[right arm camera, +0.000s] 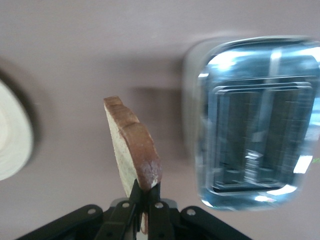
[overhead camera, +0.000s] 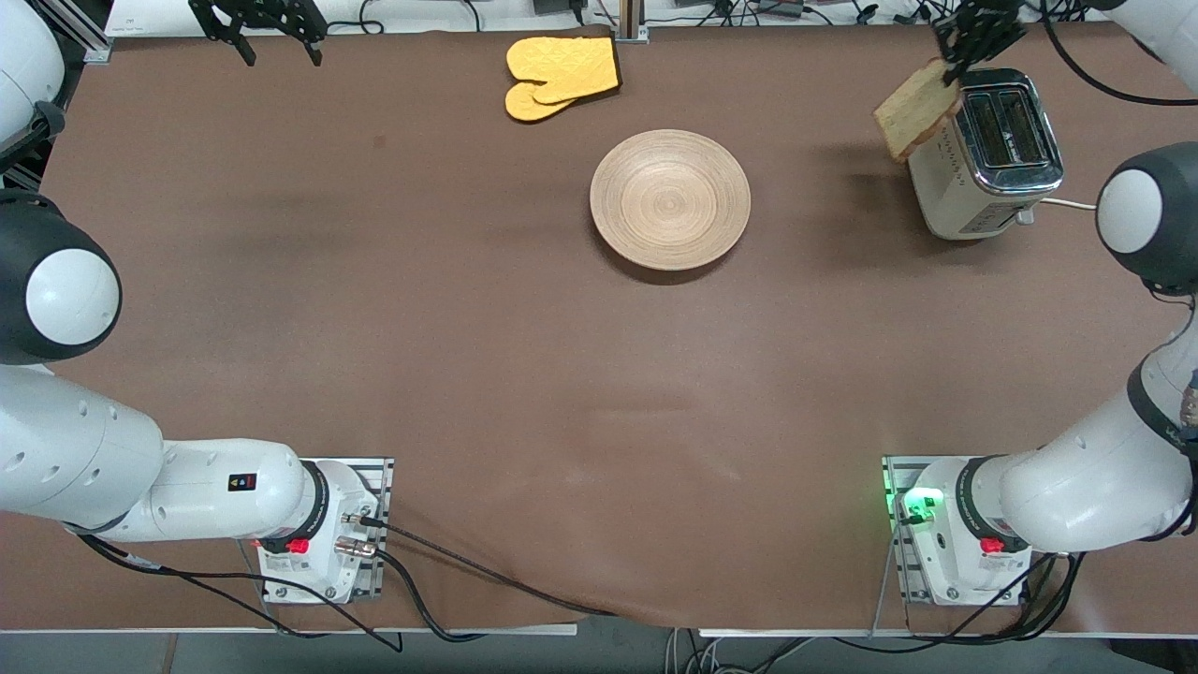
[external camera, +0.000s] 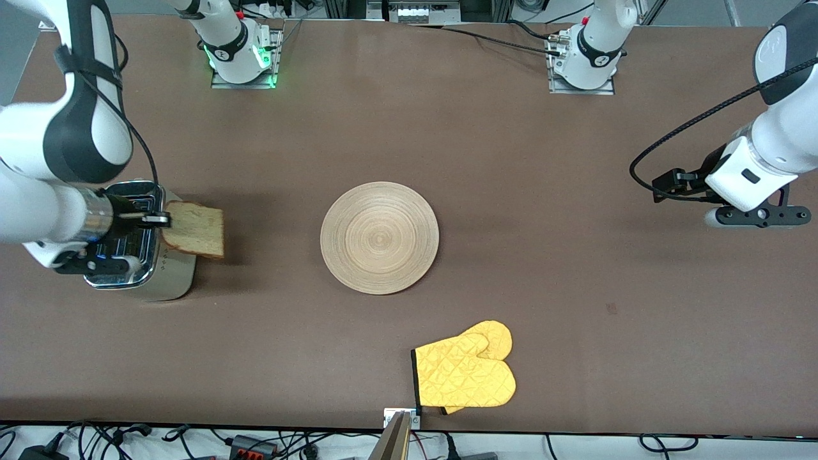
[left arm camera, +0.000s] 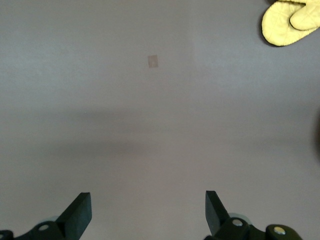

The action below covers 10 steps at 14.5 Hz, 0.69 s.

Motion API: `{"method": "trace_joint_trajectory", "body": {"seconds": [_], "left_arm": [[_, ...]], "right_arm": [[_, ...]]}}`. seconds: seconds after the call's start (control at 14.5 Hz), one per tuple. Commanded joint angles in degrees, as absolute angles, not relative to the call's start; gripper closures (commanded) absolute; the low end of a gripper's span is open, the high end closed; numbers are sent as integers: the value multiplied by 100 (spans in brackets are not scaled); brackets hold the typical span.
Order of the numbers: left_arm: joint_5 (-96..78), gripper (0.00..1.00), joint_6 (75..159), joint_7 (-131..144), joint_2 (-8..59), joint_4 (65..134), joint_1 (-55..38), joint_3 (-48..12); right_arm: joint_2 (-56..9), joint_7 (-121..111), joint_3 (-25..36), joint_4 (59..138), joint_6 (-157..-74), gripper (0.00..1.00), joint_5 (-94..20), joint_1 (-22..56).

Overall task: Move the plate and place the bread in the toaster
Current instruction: 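Lower the held bread into the toaster slot with the right gripper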

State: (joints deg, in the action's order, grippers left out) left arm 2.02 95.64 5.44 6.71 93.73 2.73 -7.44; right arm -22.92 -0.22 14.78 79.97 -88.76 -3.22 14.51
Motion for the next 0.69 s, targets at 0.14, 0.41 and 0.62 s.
{"method": "trace_joint_trajectory", "body": {"seconds": [0.14, 0.41, 0.62], "left_arm": [[290, 0, 9580, 519, 369, 9625, 202, -712], [264, 0, 9738, 624, 457, 9308, 176, -747], [264, 0, 9721, 615, 448, 9308, 185, -756]], "right_arm": [[-1969, 123, 1477, 8024, -8570, 100, 648, 1521], [-1960, 35, 1485, 8051, -8648, 100, 1677, 1433], [-2065, 88, 1468, 8121, -8657, 100, 2082, 1494]]}}
